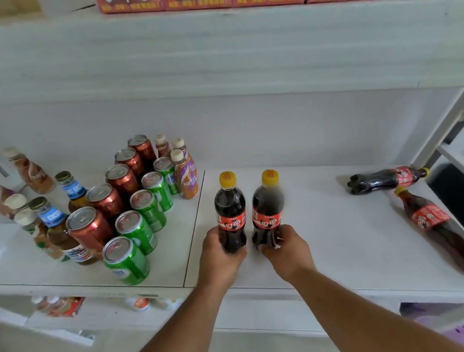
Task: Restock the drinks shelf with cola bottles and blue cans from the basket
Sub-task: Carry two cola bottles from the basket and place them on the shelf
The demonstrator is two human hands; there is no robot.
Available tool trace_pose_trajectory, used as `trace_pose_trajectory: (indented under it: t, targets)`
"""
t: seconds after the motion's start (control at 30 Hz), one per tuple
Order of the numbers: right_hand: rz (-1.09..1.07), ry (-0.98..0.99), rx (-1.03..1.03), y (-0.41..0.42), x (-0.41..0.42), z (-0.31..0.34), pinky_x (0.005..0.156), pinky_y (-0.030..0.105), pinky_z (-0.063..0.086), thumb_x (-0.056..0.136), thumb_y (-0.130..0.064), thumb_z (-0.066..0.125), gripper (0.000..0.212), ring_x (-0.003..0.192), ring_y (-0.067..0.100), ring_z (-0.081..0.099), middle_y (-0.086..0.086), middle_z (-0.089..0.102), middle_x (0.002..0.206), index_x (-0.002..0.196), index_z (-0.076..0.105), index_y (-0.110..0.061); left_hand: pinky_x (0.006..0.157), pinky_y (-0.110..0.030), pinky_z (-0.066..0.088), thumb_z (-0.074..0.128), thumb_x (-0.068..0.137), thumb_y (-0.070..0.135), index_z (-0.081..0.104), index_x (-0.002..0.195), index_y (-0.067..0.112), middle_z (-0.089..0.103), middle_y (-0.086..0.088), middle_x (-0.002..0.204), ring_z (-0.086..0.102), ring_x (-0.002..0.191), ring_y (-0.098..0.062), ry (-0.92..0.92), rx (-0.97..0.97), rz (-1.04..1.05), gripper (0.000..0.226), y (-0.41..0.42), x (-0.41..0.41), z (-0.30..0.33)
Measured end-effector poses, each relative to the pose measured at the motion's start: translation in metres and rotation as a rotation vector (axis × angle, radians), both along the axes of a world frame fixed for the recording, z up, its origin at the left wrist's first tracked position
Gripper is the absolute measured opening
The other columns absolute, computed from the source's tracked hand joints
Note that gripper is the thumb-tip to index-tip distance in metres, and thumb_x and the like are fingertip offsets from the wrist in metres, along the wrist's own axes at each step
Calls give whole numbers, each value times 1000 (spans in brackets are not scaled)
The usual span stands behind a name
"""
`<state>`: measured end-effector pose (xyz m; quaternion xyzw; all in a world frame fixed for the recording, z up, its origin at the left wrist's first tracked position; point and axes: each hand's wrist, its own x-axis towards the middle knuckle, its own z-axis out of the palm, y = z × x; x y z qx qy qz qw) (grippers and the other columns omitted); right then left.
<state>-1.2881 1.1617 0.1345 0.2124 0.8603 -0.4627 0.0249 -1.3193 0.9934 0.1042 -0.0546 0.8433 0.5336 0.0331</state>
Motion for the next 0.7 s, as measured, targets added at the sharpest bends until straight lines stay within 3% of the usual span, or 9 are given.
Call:
trace_pose_trajectory:
  t: [0.17, 0.27, 0.4, 0.7]
  targets:
    - [-73, 38, 32, -7, 3, -4, 75, 32, 50, 88, -25, 78, 37, 86, 19, 59, -8, 59, 93, 109, 49, -27, 72, -23, 49, 91, 74, 20, 62, 115, 20, 71, 7, 100, 69, 90, -11, 51, -22, -10, 50, 2, -9, -5]
    - [-108, 49, 53, -10, 3, -10, 72, 33, 52, 87, -28, 77, 31, 81, 15, 62, -11, 62, 89, 103, 51, -28, 69, -24, 49, 91, 74, 20, 61, 109, 20, 70, 6, 97, 69, 86, -11, 56, -26, -6, 46, 4, -13, -7]
    - [-97, 70, 76, -9, -8, -15, 77, 32, 56, 88, -31, 76, 27, 89, 13, 68, -11, 70, 98, 112, 62, -29, 73, -23, 46, 91, 77, 24, 63, 113, 21, 68, 7, 101, 65, 88, -11, 68, -45, -32, 45, 4, -28, -11]
    - [-72, 100, 90, 0, -66, -18, 74, 30, 52, 91, -32, 74, 33, 86, 15, 63, -11, 64, 95, 122, 65, -24, 80, -29, 53, 92, 74, 28, 68, 115, 25, 75, 10, 104, 71, 95, -12, 58, -60, -65, 48, 1, -88, -6]
